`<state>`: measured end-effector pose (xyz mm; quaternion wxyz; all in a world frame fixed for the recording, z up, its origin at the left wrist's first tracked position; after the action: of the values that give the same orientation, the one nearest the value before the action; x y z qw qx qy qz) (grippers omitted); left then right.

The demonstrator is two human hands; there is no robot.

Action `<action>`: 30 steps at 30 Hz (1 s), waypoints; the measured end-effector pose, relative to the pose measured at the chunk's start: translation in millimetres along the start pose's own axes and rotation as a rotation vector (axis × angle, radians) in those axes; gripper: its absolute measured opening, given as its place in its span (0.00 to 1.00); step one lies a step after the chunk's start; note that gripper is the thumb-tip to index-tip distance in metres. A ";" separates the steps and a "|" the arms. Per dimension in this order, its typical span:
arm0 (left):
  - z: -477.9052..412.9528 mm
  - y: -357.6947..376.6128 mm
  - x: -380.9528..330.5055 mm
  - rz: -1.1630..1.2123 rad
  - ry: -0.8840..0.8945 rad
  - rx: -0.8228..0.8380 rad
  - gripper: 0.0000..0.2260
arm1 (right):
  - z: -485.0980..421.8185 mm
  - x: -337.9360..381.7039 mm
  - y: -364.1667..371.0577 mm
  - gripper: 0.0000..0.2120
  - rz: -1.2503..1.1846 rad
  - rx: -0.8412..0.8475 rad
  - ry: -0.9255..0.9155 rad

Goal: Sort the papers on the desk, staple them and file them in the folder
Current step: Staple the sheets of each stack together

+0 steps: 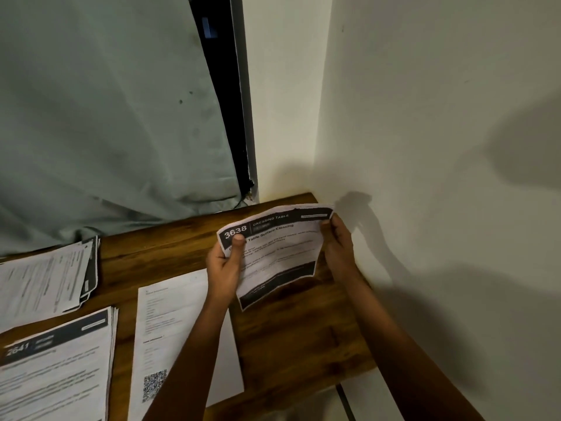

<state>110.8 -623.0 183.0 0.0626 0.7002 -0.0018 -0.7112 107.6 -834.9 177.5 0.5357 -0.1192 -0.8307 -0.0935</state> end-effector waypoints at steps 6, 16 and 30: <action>-5.1 1.1 -3.3 0.077 -0.159 0.016 0.09 | -14.1 5.0 -4.9 0.11 0.137 0.012 -0.057; -0.9 -3.9 14.6 0.122 -0.396 -0.015 0.06 | -32.3 10.1 -0.2 0.06 0.246 0.056 -0.102; -18.1 -9.0 59.3 0.119 -0.682 -0.094 0.14 | 46.3 -48.9 -31.0 0.12 0.213 0.405 0.516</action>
<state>127.4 -617.9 122.8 0.1319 0.4171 -0.0306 -0.8987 77.6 -856.2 113.1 0.7475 -0.0689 -0.6526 0.1027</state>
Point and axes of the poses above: each hand's wrist, its own z-axis away from the middle knuckle, its own y-axis out of the palm, x = y × z, the point moved 2 cm from there along -z, towards the middle knuckle, and after that the axes turned 11 degrees about -y, right-handed, at the moved point
